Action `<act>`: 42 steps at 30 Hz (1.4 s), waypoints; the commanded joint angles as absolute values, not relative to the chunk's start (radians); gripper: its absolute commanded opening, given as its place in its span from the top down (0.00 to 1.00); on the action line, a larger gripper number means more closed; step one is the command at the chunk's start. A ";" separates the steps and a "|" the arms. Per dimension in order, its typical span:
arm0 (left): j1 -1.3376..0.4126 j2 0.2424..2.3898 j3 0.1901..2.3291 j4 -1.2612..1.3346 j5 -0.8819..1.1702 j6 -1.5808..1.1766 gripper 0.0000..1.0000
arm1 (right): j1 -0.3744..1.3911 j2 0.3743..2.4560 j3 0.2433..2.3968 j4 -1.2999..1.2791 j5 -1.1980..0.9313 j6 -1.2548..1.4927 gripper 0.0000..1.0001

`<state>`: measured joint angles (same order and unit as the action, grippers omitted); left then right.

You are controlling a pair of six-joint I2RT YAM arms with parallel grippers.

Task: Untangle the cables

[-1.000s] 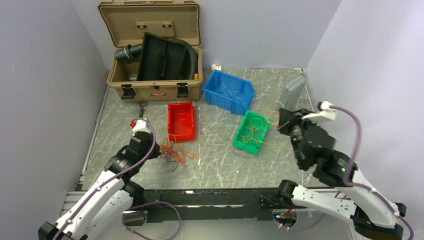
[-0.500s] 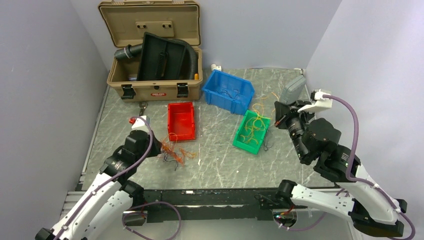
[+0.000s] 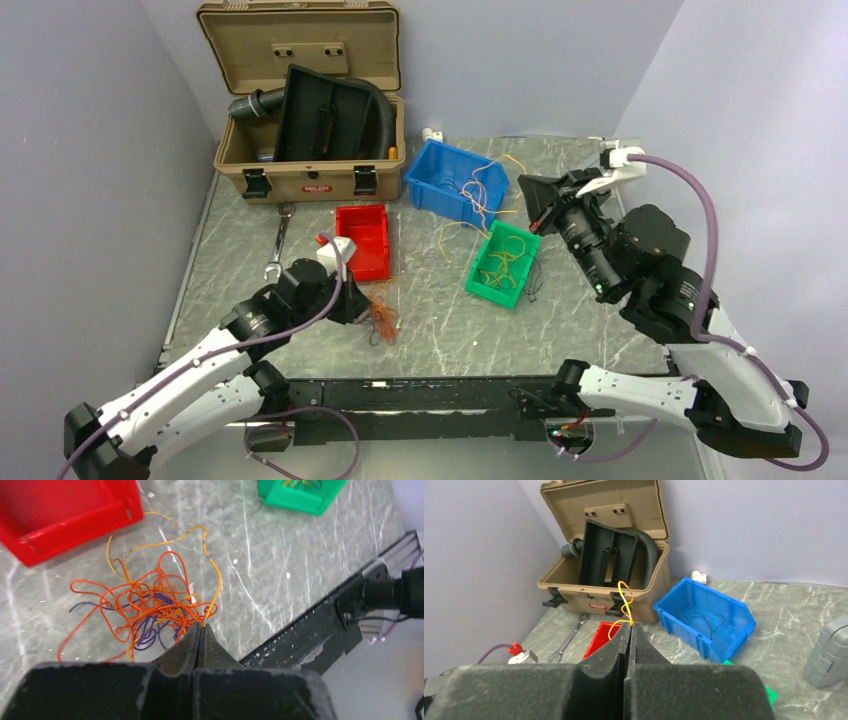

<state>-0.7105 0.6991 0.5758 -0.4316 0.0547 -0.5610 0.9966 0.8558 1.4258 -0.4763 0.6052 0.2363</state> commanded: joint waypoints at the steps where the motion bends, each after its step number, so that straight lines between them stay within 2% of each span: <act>1: -0.775 0.759 0.634 -0.338 0.083 -0.540 1.00 | 1.000 0.904 1.462 -0.469 0.699 0.208 1.00; 9: -0.781 0.776 0.668 -0.371 0.028 -0.505 0.97 | 0.964 1.006 1.422 -0.642 0.924 0.335 1.00; 10: -0.781 0.772 0.672 -0.379 0.024 -0.504 0.93 | 0.941 1.020 1.422 -0.671 0.919 0.358 1.00; 14: -0.780 0.766 0.692 -0.420 0.003 -0.495 0.60 | 0.804 1.035 1.375 -0.696 0.771 0.412 1.00; 17: -0.781 0.758 0.699 -0.434 0.003 -0.488 0.44 | 0.715 1.037 1.320 -0.678 0.688 0.432 1.00; 20: -0.780 0.751 0.702 -0.443 0.003 -0.484 0.37 | 0.684 1.051 1.274 -0.664 0.660 0.442 1.00; 25: -0.781 0.749 0.699 -0.442 0.003 -0.478 0.34 | 0.658 1.085 1.247 -0.644 0.606 0.446 1.00; 26: -0.781 0.752 0.701 -0.442 0.003 -0.479 0.34 | 0.655 1.097 1.254 -0.656 0.613 0.454 0.96; 27: -0.781 0.754 0.701 -0.442 0.003 -0.479 0.35 | 0.654 1.109 1.260 -0.671 0.621 0.462 0.83; 29: -0.781 0.754 0.701 -0.443 0.003 -0.480 0.34 | 0.651 1.124 1.269 -0.695 0.628 0.476 0.43; 30: -0.781 0.752 0.701 -0.444 0.003 -0.481 0.34 | 0.650 1.126 1.272 -0.710 0.640 0.492 0.32; 36: -0.781 0.746 0.699 -0.453 0.003 -0.477 0.34 | 0.581 1.085 1.213 -0.765 0.636 0.553 0.29; 42: -0.780 0.746 0.694 -0.450 0.003 -0.474 0.34 | 0.351 0.999 0.988 -0.736 0.413 0.689 0.27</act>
